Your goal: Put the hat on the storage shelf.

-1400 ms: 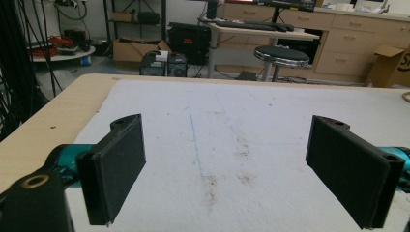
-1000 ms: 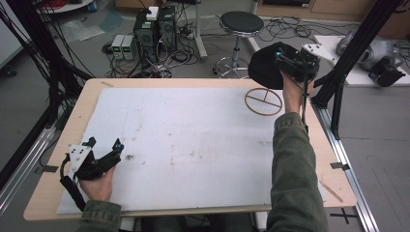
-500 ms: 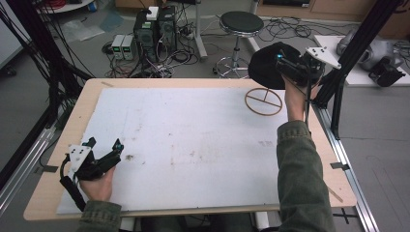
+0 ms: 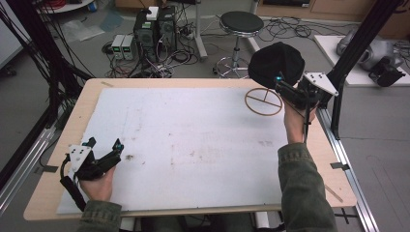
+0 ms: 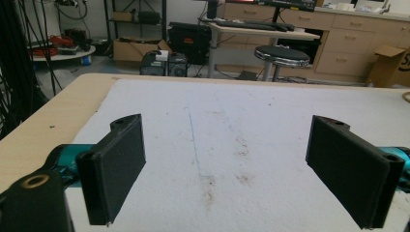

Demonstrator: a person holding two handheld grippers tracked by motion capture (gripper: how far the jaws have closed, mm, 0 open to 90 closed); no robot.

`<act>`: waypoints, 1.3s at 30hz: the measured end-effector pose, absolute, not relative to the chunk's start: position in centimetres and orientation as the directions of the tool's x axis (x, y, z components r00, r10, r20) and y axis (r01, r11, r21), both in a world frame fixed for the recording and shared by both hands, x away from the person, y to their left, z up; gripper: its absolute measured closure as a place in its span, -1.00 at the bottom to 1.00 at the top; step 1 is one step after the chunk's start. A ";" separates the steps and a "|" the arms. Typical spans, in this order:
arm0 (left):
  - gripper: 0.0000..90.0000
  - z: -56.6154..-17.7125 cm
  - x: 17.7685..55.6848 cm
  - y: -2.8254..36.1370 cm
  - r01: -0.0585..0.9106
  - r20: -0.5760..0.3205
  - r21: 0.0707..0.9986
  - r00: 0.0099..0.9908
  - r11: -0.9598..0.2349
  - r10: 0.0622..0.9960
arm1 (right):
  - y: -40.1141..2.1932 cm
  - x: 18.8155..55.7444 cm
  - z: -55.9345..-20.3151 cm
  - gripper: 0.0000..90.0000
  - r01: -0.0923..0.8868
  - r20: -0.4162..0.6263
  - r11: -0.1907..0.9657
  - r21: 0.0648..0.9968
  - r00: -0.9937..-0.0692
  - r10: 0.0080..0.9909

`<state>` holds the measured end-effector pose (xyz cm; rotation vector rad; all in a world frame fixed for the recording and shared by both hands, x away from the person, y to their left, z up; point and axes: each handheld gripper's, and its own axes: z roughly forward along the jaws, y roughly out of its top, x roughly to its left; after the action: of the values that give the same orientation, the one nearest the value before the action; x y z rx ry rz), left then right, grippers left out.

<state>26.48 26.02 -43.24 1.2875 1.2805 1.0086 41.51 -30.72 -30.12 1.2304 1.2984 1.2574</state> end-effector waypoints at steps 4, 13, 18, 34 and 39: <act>-0.68 -43.3 26.5 26.1 0.142 -0.094 0.986 0.076 0.083 0.993 | -31.0 40.6 -31.0 -0.72 0.062 0.028 -0.022 0.998 -0.086 0.996; -0.68 -43.3 26.6 26.0 0.145 -0.092 0.986 0.080 0.080 0.993 | -30.8 38.4 -33.5 -0.72 0.077 0.016 -0.010 0.997 -0.087 0.996; -0.68 -43.3 26.6 25.8 0.150 -0.086 0.986 0.088 0.072 0.992 | -30.1 37.6 -34.3 -0.74 0.137 -0.015 0.026 0.990 -0.084 0.996; -0.68 -43.3 26.5 25.9 0.143 -0.091 0.987 0.083 0.078 0.992 | -30.7 34.2 -36.8 -0.74 0.141 0.012 0.001 0.990 -0.087 0.996; -0.68 -43.3 26.5 25.9 0.147 -0.086 0.986 0.080 0.074 0.993 | -31.1 33.3 -38.8 -0.74 0.167 0.005 0.010 0.986 -0.089 0.996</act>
<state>26.52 25.93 -43.31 1.2926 1.2850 1.0147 33.29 -31.08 -38.85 1.2872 1.4012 1.1889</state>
